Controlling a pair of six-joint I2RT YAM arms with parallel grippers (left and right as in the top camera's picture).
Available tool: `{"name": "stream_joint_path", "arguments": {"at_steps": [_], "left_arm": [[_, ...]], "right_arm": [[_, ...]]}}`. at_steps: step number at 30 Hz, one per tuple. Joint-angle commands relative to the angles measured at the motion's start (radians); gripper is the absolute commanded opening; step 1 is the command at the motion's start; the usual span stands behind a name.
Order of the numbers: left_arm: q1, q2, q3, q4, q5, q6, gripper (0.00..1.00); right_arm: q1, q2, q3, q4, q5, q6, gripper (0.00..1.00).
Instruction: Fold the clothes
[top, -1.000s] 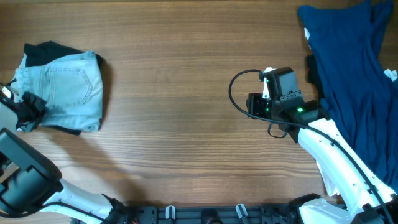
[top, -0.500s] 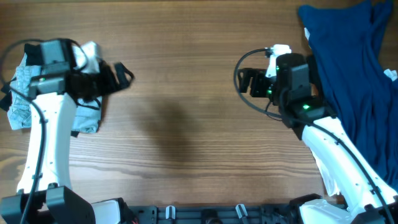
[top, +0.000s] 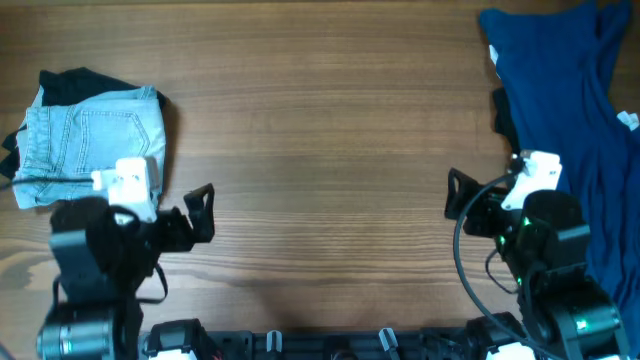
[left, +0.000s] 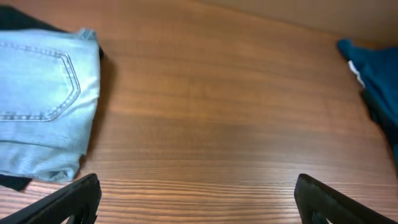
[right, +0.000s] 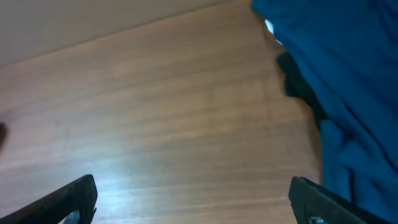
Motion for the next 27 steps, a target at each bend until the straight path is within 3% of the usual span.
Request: {"name": "stream_joint_path", "arguments": {"at_steps": [1, 11, 16, 18, 21, 27], "left_arm": [[-0.007, -0.075, -0.013, -0.018, -0.013, -0.006, 1.00], [-0.007, -0.083, -0.013, -0.027, -0.013, -0.006, 1.00], [-0.007, -0.083, -0.013, -0.027, -0.013, -0.006, 1.00], [-0.007, -0.082, -0.013, -0.027, -0.013, -0.006, 1.00], [-0.007, -0.082, -0.013, -0.027, -0.013, -0.006, 1.00], [-0.007, -0.083, -0.013, -0.027, -0.013, -0.006, 1.00]], "right_arm": [[0.005, 0.004, -0.017, -0.019, 0.035, 0.014, 1.00], [0.005, 0.099, -0.017, -0.038, 0.035, 0.012, 1.00], [-0.010, -0.016, -0.034, -0.052, -0.030, -0.031, 1.00], [-0.011, -0.108, -0.077, 0.014, -0.046, -0.097, 1.00], [-0.019, -0.347, -0.268, 0.250, -0.064, -0.195, 1.00], [-0.084, -0.624, -0.614, 0.658, -0.067, -0.200, 1.00]]}}
